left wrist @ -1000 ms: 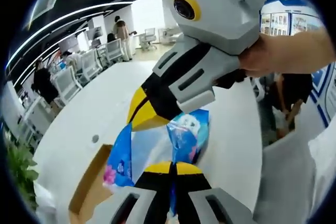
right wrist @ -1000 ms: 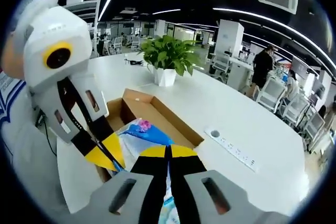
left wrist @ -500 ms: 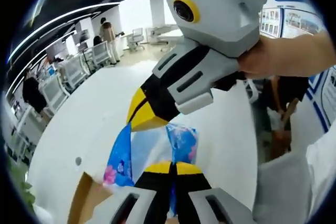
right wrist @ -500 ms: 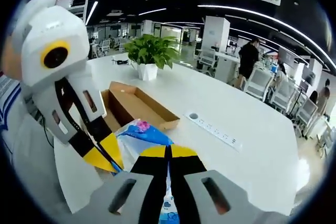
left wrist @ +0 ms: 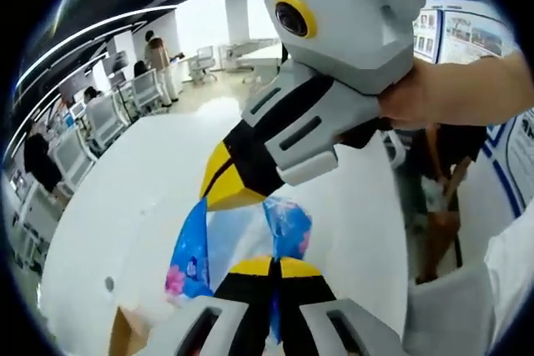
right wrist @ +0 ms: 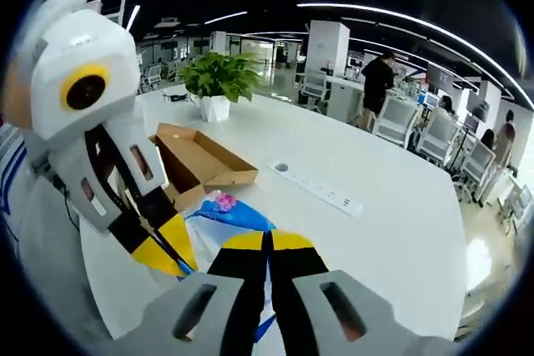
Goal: Operate the shoe box by opening the lid, removing the specified soft item, and placing it in the target area until the item is outside and the box remains undamaged.
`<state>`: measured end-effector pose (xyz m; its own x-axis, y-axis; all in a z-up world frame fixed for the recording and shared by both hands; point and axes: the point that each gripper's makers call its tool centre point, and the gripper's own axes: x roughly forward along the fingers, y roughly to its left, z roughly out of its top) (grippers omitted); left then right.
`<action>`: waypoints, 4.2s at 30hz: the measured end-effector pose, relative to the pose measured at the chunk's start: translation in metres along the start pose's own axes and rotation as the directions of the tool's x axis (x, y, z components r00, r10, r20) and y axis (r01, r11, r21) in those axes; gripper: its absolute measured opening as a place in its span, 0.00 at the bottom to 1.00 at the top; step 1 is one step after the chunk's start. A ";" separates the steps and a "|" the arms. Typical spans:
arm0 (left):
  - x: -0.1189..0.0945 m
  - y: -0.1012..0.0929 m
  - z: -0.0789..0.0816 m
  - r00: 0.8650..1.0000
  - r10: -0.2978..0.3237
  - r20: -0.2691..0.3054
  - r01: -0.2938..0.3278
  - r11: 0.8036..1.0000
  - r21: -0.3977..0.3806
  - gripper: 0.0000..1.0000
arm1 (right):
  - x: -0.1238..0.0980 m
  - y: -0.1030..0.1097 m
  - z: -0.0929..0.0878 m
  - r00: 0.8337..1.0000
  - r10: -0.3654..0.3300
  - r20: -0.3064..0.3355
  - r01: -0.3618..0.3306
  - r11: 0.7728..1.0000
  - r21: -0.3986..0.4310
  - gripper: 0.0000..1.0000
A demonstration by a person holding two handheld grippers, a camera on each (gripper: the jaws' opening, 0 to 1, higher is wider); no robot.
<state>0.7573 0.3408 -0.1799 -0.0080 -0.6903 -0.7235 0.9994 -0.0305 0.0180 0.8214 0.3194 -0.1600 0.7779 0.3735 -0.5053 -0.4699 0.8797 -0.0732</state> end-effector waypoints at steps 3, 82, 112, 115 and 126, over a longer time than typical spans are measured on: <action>0.010 -0.002 0.005 1.000 -0.011 -0.002 0.011 1.000 0.002 0.00 | -0.005 -0.007 -0.008 1.000 -0.008 -0.005 0.008 1.000 0.010 0.00; 0.198 -0.040 0.020 0.979 -0.203 -0.034 0.197 0.972 -0.129 0.00 | -0.023 -0.108 -0.179 0.981 -0.081 -0.177 0.110 0.981 0.158 0.00; 0.171 -0.042 0.033 0.990 -0.141 0.001 0.140 0.987 -0.080 0.18 | -0.037 -0.100 -0.175 0.973 -0.066 -0.220 0.110 0.974 0.199 0.20; 0.169 -0.042 0.035 0.991 -0.135 0.006 0.135 0.988 -0.075 0.19 | -0.041 -0.101 -0.171 0.973 -0.072 -0.219 0.117 0.974 0.196 0.21; 0.150 -0.038 0.043 0.993 -0.110 0.031 0.112 0.992 -0.055 0.21 | -0.050 -0.093 -0.155 0.974 -0.075 -0.214 0.114 0.978 0.172 0.21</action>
<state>0.7166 0.2068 -0.2595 -0.1189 -0.7045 -0.6997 0.9926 -0.0676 -0.1007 0.7610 0.1735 -0.2616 0.7038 0.2344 -0.6706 -0.2996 0.9539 0.0190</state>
